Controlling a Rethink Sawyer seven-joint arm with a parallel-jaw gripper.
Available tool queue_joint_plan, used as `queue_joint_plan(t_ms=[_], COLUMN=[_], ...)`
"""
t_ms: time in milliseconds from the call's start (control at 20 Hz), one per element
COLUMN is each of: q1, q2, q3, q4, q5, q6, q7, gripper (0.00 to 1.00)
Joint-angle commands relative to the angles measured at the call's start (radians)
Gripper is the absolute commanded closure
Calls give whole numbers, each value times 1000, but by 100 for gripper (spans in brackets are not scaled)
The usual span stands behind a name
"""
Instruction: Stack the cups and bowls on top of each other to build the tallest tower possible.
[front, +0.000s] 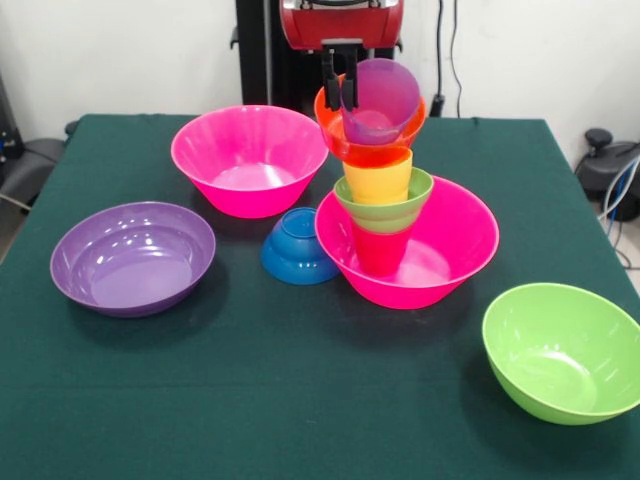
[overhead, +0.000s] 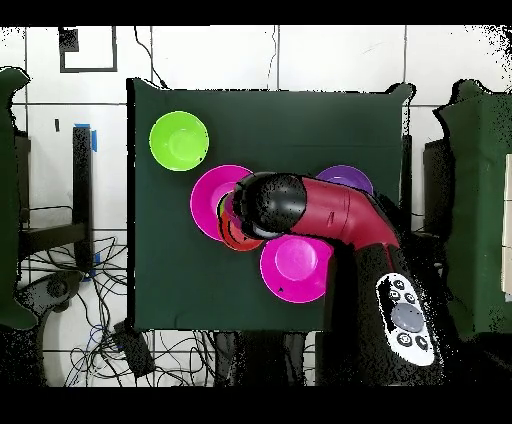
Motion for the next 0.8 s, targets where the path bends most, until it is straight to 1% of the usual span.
queue_joint_plan(t_ms=[50,250,350,400,800], q1=[-15,-21,-21,-23,-17], q2=[5,5,2,0,1], q3=[59,65,68,72,64], q4=[55,40,36,38,54], q5=[30,37,38,38,38], q6=[-114,-102,-112,-127,-136], q7=[89,79,78,76,97], gripper=[100,100,100,100,100])
